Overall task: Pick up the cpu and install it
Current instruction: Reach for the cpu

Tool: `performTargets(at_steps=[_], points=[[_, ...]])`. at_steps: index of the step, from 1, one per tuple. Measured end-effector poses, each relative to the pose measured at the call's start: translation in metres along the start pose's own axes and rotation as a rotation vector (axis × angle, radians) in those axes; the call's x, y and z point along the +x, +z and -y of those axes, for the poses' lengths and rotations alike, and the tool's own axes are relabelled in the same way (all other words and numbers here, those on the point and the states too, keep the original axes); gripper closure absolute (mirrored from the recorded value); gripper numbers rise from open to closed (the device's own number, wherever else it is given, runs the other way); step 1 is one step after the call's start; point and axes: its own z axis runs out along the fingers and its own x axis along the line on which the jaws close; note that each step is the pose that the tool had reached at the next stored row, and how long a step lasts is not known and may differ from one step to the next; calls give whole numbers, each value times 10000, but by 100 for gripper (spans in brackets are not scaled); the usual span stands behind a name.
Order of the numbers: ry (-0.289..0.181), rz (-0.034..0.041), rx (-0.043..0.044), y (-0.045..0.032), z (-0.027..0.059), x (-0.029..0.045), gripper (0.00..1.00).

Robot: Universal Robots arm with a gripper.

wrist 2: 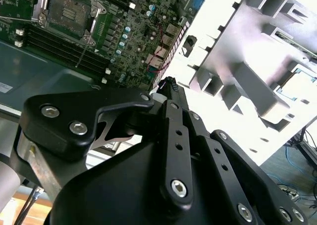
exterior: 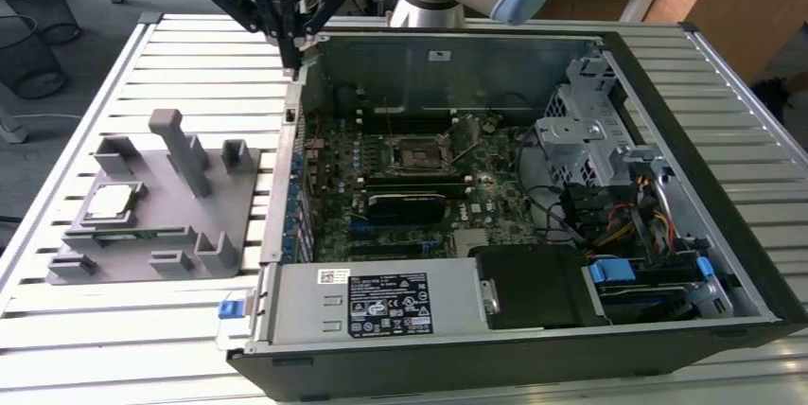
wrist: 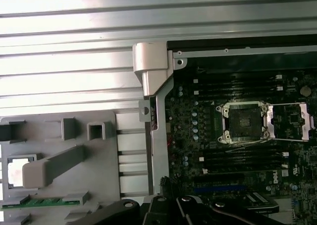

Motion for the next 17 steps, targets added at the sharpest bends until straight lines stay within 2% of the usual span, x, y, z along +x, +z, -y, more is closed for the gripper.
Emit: performTargets(at_steps=[17], points=[[2, -40, 2, 21, -22, 94, 89]])
